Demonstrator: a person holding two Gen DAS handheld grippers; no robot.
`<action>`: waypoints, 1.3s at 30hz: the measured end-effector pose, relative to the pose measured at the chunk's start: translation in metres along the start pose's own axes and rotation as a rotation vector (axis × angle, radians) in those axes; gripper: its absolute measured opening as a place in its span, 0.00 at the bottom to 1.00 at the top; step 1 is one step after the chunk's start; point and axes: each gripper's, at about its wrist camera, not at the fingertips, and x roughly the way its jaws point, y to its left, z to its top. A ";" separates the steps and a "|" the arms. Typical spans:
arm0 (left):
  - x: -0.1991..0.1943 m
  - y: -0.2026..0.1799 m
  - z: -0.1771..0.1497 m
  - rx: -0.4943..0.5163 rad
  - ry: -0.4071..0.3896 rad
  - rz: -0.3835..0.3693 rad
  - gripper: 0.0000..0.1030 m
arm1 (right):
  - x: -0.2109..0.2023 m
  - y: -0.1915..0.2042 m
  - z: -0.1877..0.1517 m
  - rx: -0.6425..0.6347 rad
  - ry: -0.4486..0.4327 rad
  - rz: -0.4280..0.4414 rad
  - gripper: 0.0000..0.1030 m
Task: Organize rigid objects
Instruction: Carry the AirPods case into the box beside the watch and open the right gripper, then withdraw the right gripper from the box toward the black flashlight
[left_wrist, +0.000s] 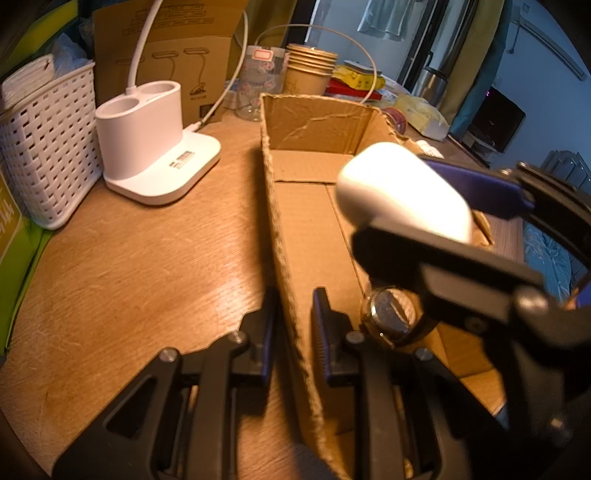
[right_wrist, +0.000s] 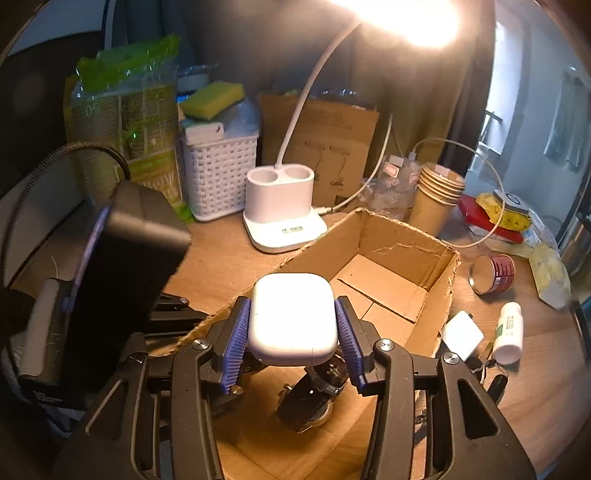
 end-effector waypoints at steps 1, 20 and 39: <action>0.000 0.000 0.000 0.000 0.000 0.000 0.19 | 0.003 0.000 0.001 -0.009 0.011 -0.009 0.47; 0.000 -0.001 0.001 0.008 0.001 0.007 0.19 | 0.039 0.002 0.004 -0.047 0.180 -0.011 0.47; -0.001 -0.005 -0.002 0.009 0.001 0.013 0.20 | 0.040 -0.006 0.004 0.023 0.195 0.054 0.58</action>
